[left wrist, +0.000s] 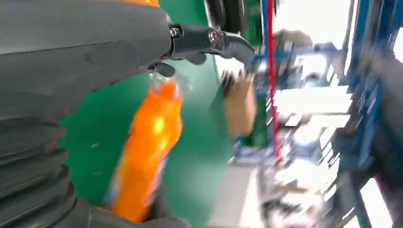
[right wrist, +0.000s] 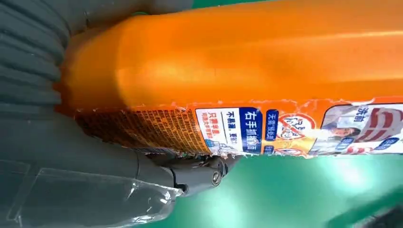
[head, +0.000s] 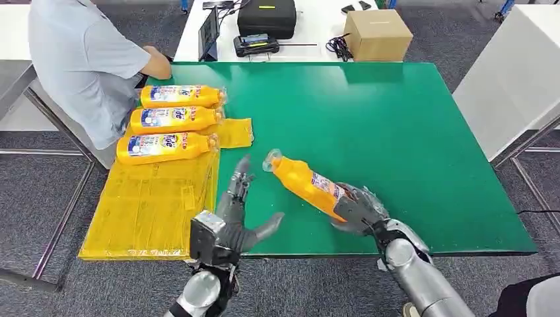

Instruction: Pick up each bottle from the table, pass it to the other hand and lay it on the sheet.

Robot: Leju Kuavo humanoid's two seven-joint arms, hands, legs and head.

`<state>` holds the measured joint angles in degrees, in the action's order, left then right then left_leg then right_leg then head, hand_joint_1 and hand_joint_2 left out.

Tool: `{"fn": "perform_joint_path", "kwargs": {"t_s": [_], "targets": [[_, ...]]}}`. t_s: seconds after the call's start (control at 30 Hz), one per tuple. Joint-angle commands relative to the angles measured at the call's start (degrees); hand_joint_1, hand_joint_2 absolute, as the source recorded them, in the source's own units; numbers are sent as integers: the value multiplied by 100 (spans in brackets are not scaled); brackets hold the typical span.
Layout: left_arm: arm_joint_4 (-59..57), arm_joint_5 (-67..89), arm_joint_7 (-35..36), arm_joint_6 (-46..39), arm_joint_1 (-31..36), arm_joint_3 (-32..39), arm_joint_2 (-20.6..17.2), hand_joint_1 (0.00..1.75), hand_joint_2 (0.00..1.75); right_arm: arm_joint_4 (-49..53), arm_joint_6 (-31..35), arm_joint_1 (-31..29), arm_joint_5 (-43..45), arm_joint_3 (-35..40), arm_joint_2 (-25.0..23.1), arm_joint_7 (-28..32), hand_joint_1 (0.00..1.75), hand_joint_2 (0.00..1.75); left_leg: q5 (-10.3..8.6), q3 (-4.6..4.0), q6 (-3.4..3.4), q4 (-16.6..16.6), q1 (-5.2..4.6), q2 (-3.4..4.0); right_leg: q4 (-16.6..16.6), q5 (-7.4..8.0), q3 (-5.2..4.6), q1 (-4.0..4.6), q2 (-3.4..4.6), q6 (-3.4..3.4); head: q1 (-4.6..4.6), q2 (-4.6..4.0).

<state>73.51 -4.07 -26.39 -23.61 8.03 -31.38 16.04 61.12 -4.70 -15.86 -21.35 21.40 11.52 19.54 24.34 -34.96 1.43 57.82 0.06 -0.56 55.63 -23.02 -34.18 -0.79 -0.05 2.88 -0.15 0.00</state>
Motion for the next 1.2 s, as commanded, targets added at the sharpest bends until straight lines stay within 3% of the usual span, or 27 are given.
{"fn": "perform_joint_path", "kwargs": {"t_s": [0.03, 0.4, 0.53, 0.6, 1.13, 1.17, 1.2], "targets": [[5, -1328, -358, -174, -457, 755, 230, 0, 175, 849, -80, 67, 206, -257, -558, 121, 175, 175, 10, 17, -6, -2, 0, 21, 1, -6, 9, 1, 18, -9, 2, 0], [-297, -2414, -282, 824, -456, 1342, 73, 0, 175, 812, -530, -147, 689, 31, -684, 296, 175, 175, 13, 31, -9, -6, -1, 27, -2, -7, 21, 0, 22, -13, 4, 0], [-516, -2231, -232, 1097, -257, 1188, 7, 0, 175, 385, -1025, -314, 800, 386, -525, 331, 175, 175, 3, 13, -5, -5, -1, 11, -1, -2, 8, 0, 9, -8, 2, 0], [-817, -2636, 234, 1754, -179, 1072, 4, 0, 175, 6, -1336, -455, 959, 589, -450, 578, 175, 175, 4, 20, -6, -6, 0, 11, -5, -2, 15, 1, 9, -9, 2, 0], [-971, -2496, 78, 1902, -146, 892, -16, 0, 175, -277, -1362, -618, 967, 781, -468, 572, 175, 175, 9, 29, -6, -6, -1, 14, -4, -6, 23, 0, 11, -10, 2, 0], [-1463, -2506, 416, 2258, 107, 629, -39, 0, 175, -596, -1834, -887, 1095, 1164, -391, 703, 175, 175, 11, 30, -7, -4, -1, 15, -2, -8, 24, 0, 11, -12, 2, 0], [-1607, -2570, 417, 2326, 157, 642, -26, 0, 175, -698, -1882, -944, 1110, 1225, -405, 715, 175, 175, 9, 31, -8, -6, 1, 11, -5, -8, 27, 2, 7, -13, 4, 0]]}}
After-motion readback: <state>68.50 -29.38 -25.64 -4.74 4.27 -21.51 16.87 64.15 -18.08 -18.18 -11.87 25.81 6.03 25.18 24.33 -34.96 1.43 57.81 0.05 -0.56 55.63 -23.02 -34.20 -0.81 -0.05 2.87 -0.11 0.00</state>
